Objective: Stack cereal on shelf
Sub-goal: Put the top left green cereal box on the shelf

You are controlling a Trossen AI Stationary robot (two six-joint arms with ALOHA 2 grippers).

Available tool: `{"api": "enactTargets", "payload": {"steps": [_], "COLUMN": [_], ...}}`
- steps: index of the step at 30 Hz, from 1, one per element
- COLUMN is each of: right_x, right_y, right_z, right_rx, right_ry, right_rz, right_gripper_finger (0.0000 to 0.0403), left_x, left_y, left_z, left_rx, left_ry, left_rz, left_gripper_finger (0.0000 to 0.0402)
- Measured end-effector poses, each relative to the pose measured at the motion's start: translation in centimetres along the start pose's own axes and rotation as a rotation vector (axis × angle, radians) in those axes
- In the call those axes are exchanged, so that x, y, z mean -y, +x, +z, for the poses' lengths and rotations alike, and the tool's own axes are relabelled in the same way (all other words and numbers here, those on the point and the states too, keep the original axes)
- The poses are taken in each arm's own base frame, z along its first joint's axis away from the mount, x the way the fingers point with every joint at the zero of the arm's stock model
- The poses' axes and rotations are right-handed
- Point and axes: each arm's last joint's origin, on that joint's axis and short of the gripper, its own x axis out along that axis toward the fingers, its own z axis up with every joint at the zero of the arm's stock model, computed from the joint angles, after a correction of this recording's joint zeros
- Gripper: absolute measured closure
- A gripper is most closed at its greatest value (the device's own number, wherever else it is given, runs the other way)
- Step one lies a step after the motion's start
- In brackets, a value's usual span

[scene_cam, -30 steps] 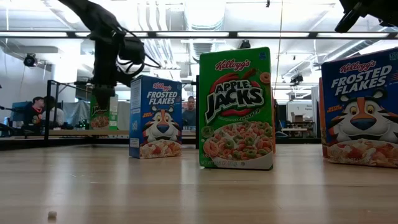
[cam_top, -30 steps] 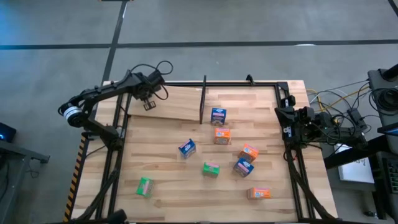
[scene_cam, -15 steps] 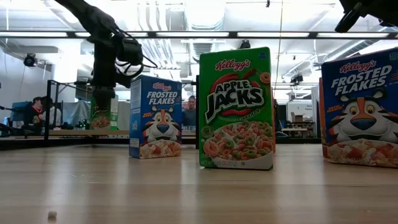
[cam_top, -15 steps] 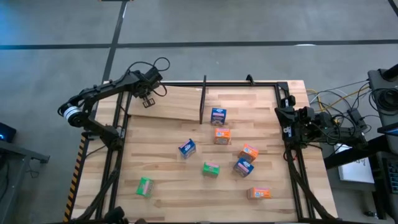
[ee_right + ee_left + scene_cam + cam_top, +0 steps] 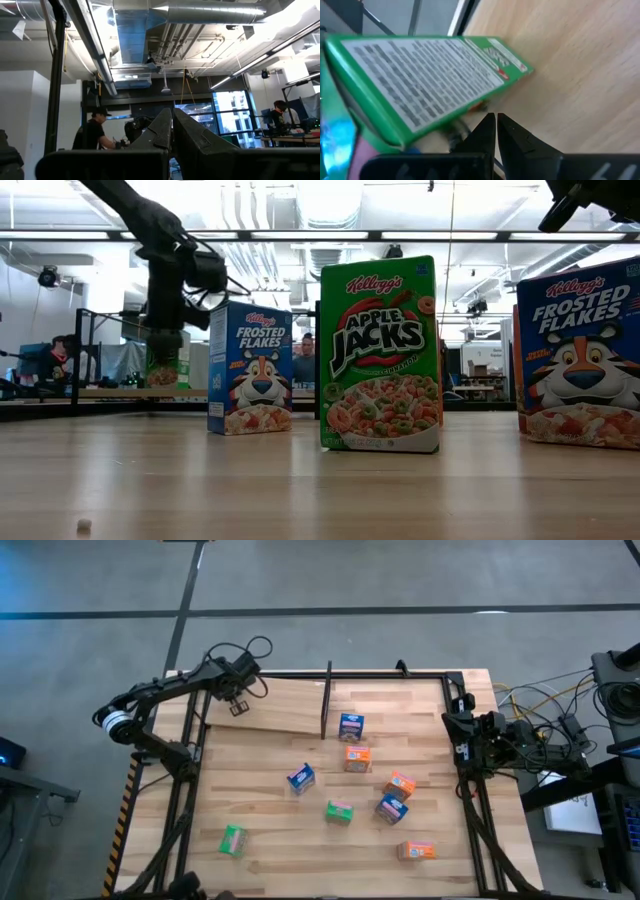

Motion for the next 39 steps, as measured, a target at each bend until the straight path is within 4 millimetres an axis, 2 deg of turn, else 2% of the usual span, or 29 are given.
{"api": "enactTargets", "payload": {"steps": [32,39], "right_x": [0.00,0.00], "right_y": [0.00,0.00], "right_z": [0.00,0.00], "right_rx": [0.000,0.000], "right_ry": [0.000,0.000], "right_rz": [0.000,0.000], "right_gripper_finger": [0.0394,0.0394], "left_x": [-0.78,-0.64], "left_y": [0.30,0.31], "left_z": [0.48,-0.03], "left_rx": [0.054,0.000], "left_ry": [-0.052,-0.022], "left_rz": [0.021,0.026], "left_gripper_finger": [0.0401,0.0401]}}
